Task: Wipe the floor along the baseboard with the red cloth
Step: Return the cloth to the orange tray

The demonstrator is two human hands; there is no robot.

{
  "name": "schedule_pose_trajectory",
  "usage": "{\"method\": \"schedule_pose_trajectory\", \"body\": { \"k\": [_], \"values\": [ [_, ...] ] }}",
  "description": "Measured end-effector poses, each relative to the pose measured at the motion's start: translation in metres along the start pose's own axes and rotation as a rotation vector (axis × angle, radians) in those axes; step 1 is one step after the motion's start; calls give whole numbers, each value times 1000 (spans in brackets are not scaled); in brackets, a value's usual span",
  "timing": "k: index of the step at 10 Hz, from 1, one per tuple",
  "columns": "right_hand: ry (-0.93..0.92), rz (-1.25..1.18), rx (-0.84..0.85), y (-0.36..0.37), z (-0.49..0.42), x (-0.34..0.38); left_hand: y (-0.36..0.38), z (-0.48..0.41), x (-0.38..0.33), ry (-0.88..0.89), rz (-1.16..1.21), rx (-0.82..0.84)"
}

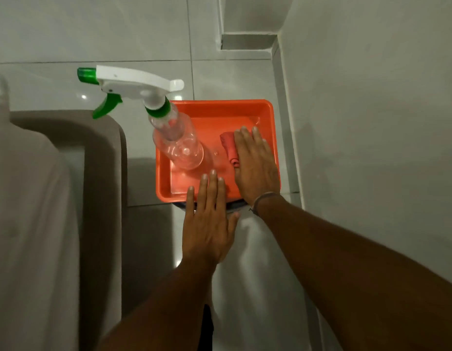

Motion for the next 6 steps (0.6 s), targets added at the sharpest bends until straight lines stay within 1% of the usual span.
{"method": "schedule_pose_trajectory", "body": {
  "k": [1, 2, 3, 4, 5, 6],
  "values": [
    [0, 130, 171, 29, -18, -8, 11, 2, 6, 8, -11, -12],
    [42, 123, 289, 44, -17, -12, 14, 2, 9, 28, 5, -19],
    [76, 86, 364, 52, -15, -16, 17, 2, 9, 29, 17, -12],
    [82, 96, 407, 55, -18, -17, 18, 2, 9, 19, 14, -3],
    [89, 65, 436, 41, -21, -13, 8, 0, 5, 37, 20, 14],
    [98, 25, 329, 22, -8, -12, -5, 2, 0, 43, 23, 26]
  ]
}}
Point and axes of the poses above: each hand's wrist, its own z-axis away from the middle knuckle, its own y-axis out of the palm, x = y × z, the point moved 3 cm from there along -z, towards the middle knuckle, and after that the axes turned 2 degrees about -y, right-handed, at the moved point
